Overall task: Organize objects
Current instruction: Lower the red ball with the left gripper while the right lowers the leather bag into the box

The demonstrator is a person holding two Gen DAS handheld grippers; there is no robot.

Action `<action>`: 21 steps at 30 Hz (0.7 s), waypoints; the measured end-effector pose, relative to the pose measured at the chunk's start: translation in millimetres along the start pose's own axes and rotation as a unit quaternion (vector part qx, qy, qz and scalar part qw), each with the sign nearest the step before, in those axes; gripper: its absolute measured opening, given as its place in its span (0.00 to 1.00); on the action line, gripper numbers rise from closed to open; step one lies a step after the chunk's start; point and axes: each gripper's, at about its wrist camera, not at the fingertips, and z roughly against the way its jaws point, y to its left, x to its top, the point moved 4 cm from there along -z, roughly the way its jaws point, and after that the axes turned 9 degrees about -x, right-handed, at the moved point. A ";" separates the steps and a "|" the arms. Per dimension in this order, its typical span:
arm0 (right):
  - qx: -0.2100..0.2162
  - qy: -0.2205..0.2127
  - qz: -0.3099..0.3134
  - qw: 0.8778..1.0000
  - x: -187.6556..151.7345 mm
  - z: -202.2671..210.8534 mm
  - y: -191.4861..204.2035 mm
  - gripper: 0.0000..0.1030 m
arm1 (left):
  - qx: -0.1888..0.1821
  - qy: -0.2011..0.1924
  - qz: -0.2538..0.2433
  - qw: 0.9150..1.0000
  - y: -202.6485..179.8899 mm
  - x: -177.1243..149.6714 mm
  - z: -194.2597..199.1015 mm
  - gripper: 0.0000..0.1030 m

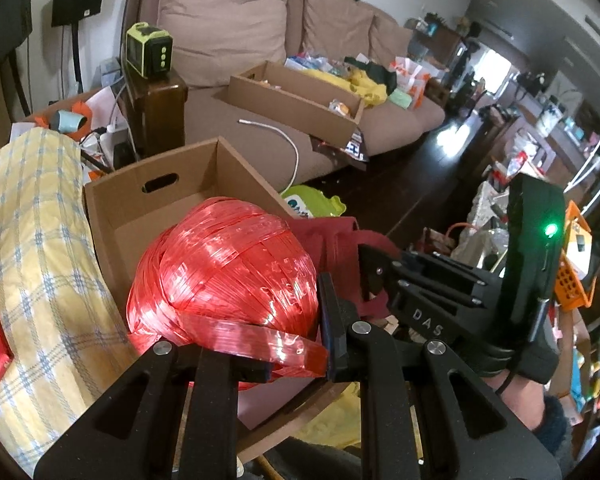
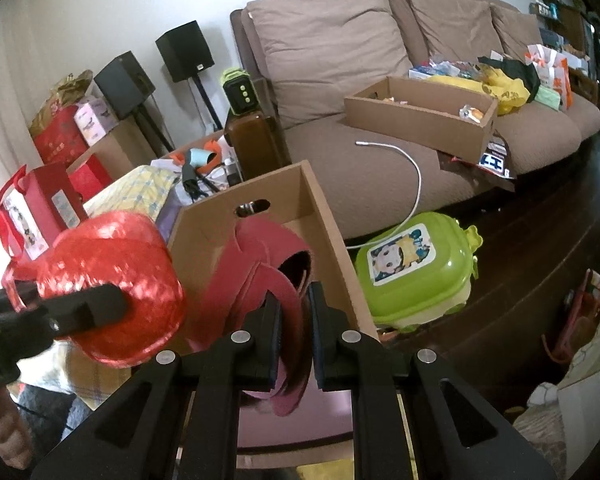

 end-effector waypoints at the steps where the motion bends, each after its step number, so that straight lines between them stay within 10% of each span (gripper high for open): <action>1: 0.001 0.002 0.000 1.000 -0.3 -0.4 -0.1 0.10 | 0.001 0.002 0.000 1.000 -0.8 -0.9 -1.0 0.16; 21: -0.017 0.038 -0.020 0.999 -7.1 -12.4 -13.2 0.08 | 0.017 0.129 -0.009 0.991 -5.6 -45.1 -44.8 0.16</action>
